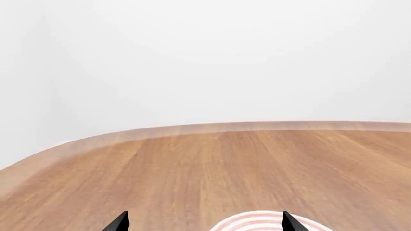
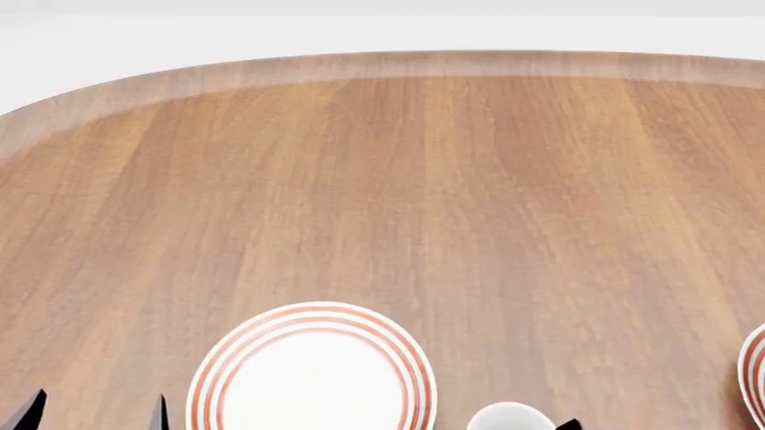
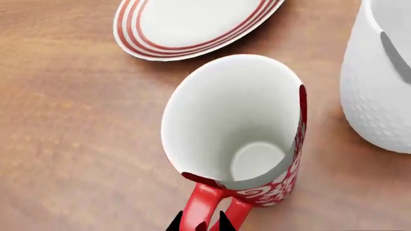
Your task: Put the red mug on the left plate.
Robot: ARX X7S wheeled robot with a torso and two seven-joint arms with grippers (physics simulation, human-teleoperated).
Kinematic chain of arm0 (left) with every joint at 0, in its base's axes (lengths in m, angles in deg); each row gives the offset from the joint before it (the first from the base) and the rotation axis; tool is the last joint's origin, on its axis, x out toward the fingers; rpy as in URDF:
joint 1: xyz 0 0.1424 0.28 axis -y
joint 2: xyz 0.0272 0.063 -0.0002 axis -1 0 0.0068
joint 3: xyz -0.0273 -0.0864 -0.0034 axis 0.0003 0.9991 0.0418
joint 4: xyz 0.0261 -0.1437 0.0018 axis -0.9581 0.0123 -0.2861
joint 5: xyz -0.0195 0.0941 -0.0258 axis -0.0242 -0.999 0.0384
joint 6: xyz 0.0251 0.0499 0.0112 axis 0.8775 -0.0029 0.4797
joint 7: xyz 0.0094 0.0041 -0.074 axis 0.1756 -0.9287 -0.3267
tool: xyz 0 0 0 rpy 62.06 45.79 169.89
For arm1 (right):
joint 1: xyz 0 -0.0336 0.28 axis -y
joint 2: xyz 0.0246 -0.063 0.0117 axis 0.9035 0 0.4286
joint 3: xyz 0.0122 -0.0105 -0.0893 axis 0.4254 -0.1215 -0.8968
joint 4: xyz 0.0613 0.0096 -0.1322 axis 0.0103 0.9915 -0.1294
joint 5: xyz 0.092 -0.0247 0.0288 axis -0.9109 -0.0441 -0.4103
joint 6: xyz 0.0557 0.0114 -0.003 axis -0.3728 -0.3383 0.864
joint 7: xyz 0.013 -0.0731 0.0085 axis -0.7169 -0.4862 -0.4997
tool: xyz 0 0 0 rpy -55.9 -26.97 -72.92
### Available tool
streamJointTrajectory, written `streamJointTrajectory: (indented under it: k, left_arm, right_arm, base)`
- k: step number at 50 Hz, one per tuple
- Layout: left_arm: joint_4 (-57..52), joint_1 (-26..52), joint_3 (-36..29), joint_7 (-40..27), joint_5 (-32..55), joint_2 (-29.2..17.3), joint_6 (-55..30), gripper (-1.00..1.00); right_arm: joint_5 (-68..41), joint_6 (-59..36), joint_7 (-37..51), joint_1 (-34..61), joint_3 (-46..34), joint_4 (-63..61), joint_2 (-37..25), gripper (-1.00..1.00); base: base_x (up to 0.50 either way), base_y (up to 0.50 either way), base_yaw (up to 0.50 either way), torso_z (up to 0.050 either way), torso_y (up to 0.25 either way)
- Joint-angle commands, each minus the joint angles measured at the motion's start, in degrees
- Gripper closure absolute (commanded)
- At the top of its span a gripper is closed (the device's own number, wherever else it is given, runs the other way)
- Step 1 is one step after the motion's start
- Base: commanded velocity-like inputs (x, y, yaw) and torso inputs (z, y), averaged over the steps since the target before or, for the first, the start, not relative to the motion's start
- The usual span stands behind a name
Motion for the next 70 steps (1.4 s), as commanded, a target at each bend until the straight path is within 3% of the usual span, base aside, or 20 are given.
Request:
streamJointTrajectory:
  k: [1,28,42,70]
  left_arm:
    - [0.0,0.0,-0.1,-0.2,0.3,-0.2,0.1,-1.0]
    - [-0.3,0.0,-0.3,-0.8,0.6,-0.7,0.3,-1.0]
    - [-0.4,-0.1,-0.5,-1.1,0.7,-1.0,0.5,-1.0]
    - [-0.5,0.0,-0.7,-1.8,0.8,-1.4,0.6,-1.0]
  right_arm:
    - [0.0,0.6,0.4,-1.2,-0.5,-1.8,-0.5,1.0]
    - [1.3,-2.4,1.5,-7.5,-7.5,-30.1,-5.9,1.0]
    - [1.0,-2.8,-2.5,-8.7,-11.8,-35.4,-6.2,1.0]
    - [11.5,-7.3,-8.7,-11.9,-30.7,-52.2,-8.0,1.0]
  base:
    - [0.0,0.0,0.0,0.0,0.0]
    - [0.0,0.0,0.0,0.0,0.001]
    - [0.0,0.0,0.0,0.0,0.0]
    - [0.0,0.0,0.0,0.0,0.0]
